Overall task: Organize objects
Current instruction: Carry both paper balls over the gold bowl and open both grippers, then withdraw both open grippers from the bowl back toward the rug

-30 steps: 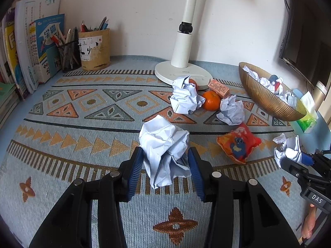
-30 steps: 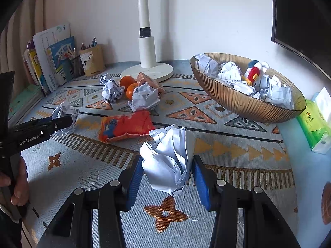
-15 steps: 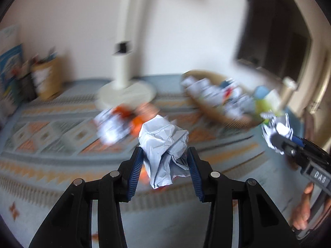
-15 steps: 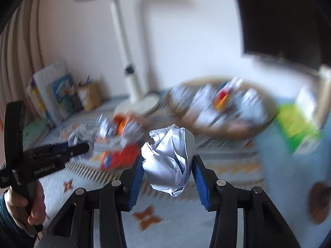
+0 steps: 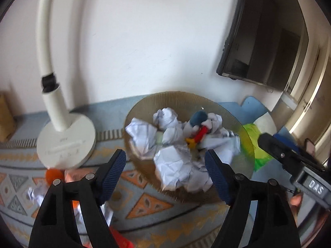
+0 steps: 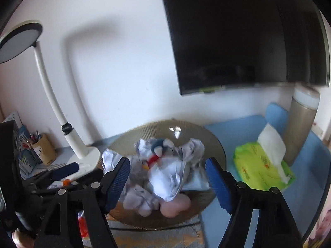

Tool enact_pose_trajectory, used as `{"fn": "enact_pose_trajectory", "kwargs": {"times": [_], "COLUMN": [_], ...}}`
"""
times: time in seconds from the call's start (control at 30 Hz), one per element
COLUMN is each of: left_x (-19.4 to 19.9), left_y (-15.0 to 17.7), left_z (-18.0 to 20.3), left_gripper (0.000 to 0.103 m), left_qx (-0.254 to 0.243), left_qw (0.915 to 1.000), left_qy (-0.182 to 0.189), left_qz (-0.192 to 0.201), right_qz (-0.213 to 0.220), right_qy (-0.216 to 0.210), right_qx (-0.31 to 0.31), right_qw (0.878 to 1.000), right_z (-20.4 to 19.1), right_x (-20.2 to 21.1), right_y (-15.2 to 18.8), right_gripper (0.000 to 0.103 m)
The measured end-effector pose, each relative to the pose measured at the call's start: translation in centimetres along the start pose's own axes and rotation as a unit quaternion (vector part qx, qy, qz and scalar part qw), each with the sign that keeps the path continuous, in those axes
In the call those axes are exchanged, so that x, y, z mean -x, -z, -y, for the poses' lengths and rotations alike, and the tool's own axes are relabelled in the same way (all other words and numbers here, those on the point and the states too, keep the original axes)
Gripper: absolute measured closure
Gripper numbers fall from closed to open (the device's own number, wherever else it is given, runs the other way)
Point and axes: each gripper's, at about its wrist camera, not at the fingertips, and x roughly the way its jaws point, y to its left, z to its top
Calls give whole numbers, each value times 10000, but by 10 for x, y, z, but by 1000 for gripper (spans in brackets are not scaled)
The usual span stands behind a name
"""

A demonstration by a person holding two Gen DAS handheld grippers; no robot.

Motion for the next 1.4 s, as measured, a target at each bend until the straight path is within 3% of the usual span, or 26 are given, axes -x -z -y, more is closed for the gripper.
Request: {"fn": "enact_pose_trajectory", "kwargs": {"times": [0.13, 0.2, 0.33, 0.37, 0.43, 0.53, 0.7, 0.77, 0.9, 1.2, 1.4], "left_x": [43, 69, 117, 127, 143, 146, 126, 124, 118, 113, 117], "left_y": [27, 45, 85, 95, 116, 143, 167, 167, 170, 169, 171], "left_z": [-21, -35, -77, -91, -124, -163, -198, -202, -202, -175, -181], "left_gripper": [26, 26, 10, 1, 1, 1, 1, 1, 1, 1, 1], "left_qx": [114, 226, 646, 824, 1241, 1569, 1880, 1985, 2031, 1310, 1443], "left_qw": [9994, 9985, 9940, 9912, 9819, 9674, 9574, 9601, 9600, 9665, 9629], "left_qy": [-209, -364, -711, -865, -1270, -1916, -2179, -1948, -1927, -2206, -2281], "left_qz": [269, 348, 528, 569, 655, 532, 255, 274, 53, -13, -8], "right_qz": [-186, -358, -689, -749, -983, -1010, -894, -817, -867, -914, -874], "right_qy": [-316, -707, -1209, -1251, -1314, -1086, -426, -380, -55, 88, 24], "right_qx": [1, -26, 148, 209, 416, 709, 1189, 1223, 1406, 1379, 1335], "right_qw": [9993, 9969, 9902, 9891, 9856, 9864, 9880, 9884, 9863, 9862, 9872], "right_z": [-2, -10, -47, -55, -78, -103, -120, -122, -129, -127, -125], "right_x": [13, 19, 30, 30, 21, 7, -5, -5, -11, -14, -12], "right_y": [25, 41, 79, 88, 107, 132, 154, 155, 158, 158, 157], "right_gripper": [29, 28, 19, 17, 17, 17, 17, 15, 11, 11, 11]}}
